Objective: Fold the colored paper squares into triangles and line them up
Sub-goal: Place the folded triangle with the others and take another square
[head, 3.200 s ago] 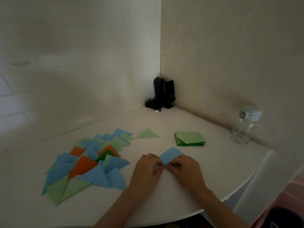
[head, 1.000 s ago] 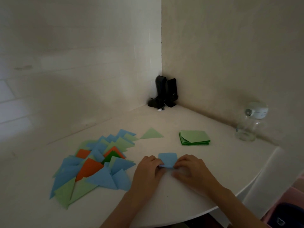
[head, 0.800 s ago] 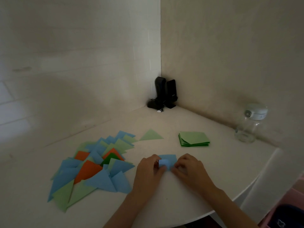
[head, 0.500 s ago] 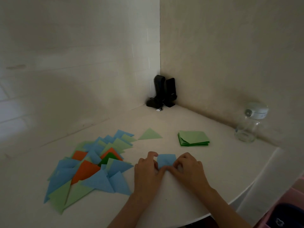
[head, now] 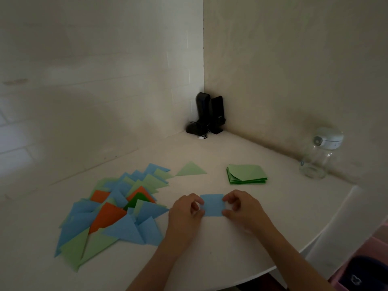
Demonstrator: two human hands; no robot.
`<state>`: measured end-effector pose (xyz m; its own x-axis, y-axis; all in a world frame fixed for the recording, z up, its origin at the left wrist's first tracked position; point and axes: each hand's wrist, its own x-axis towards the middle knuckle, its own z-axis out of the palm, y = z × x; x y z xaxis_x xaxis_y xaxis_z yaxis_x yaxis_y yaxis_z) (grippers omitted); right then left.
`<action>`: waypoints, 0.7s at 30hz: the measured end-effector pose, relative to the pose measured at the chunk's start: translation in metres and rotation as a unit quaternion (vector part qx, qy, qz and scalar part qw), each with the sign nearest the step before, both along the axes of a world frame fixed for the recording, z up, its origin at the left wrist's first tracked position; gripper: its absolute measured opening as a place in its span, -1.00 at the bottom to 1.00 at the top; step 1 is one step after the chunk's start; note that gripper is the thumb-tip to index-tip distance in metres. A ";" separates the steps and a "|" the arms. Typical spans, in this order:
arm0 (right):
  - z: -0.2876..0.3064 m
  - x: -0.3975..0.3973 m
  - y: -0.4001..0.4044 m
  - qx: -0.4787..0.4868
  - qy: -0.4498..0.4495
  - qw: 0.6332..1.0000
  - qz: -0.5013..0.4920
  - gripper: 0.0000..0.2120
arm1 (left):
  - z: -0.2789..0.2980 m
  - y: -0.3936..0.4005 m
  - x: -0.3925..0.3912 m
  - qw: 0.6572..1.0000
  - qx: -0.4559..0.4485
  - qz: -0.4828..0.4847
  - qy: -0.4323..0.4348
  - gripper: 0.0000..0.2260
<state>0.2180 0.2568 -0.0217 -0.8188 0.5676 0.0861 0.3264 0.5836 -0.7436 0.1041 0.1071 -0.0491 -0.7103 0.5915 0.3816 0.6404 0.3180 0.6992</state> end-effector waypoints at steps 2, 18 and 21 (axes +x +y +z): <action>0.001 0.001 0.002 -0.009 -0.009 1.000 0.008 -0.71 | 0.000 0.001 0.002 1.000 -0.015 -0.001 0.025 -0.65; 0.003 0.006 -0.009 0.121 0.032 0.992 0.021 -0.83 | 0.017 -0.004 0.032 0.947 -0.168 0.039 0.270 -0.69; 0.006 0.012 -0.019 0.135 0.041 0.990 0.015 -0.87 | 0.015 -0.002 0.037 0.950 -0.168 0.046 0.258 -0.65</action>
